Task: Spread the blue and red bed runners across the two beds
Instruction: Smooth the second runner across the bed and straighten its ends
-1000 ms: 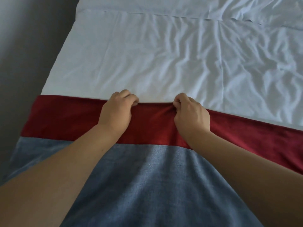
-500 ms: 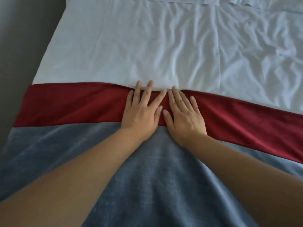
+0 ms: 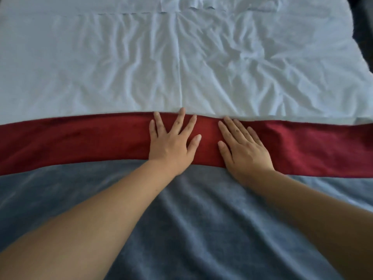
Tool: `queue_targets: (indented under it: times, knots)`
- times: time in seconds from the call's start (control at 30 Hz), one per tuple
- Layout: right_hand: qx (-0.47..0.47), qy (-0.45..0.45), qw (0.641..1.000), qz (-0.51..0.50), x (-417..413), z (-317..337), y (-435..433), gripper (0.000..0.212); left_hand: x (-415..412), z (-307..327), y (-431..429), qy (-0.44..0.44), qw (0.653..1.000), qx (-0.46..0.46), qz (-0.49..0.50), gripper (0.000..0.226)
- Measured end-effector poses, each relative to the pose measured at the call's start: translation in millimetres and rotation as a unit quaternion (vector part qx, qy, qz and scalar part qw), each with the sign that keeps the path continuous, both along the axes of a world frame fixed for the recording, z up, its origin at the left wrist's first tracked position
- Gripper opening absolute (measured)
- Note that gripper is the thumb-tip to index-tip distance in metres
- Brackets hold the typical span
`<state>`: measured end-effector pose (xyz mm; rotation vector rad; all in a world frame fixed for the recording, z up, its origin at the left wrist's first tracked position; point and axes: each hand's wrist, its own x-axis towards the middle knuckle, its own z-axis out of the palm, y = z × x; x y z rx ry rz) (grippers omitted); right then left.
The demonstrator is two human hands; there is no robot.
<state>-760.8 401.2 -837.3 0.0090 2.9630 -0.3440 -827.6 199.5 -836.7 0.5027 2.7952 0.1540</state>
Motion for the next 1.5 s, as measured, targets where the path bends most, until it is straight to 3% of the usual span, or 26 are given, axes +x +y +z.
queue_targets:
  times: [0.23, 0.33, 0.43, 0.63, 0.9, 1.1, 1.23, 1.33, 1.5]
  knots:
    - [-0.044, 0.067, 0.996, -0.034, 13.8, -4.5, 78.7, 0.049, 15.6, 3.6, 80.4, 0.025, 0.998, 0.016, -0.056, 0.053]
    - [-0.059, 0.148, 0.985, -0.073, 12.7, -2.2, 110.8, 0.037, 15.7, 3.7, 112.1, 0.055, 0.995, 0.066, -0.041, 0.045]
    - [-0.069, 0.167, 0.978, -0.107, 5.6, 6.3, 144.7, 0.027, 11.2, 5.6, 137.0, 0.076, 0.988, 0.131, 0.007, 0.031]
    - [-0.067, 0.202, 0.975, -0.065, -15.6, 6.6, 169.3, 0.010, -8.5, 0.2, 145.0, 0.153, 0.962, 0.224, 0.025, 0.007]
    - [-0.093, 0.183, 0.975, -0.085, -33.8, 11.2, 168.7, 0.014, -29.9, 0.6, 147.3, 0.247, 0.956, 0.153, -0.035, 0.015]
    - [-0.089, 0.121, 0.984, -0.096, -74.7, 0.4, 181.0, 0.010, -64.0, 1.2, 168.3, 0.188, 0.980, 0.041, -0.044, 0.023]
    - [-0.084, 0.222, 0.969, -0.072, -54.8, -27.7, 180.5, 0.016, -49.1, -15.7, 173.1, 0.232, 0.971, 0.060, -0.010, 0.014]
    - [-0.078, 0.253, 0.963, -0.052, -35.9, -34.4, 195.5, 0.037, -45.3, -18.1, 180.9, 0.235, 0.970, 0.065, -0.014, 0.025]
    - [-0.020, 0.265, 0.957, -0.118, 15.9, -31.0, 260.8, 0.027, -22.2, -11.2, 215.7, 0.194, 0.969, 0.139, -0.063, 0.045]
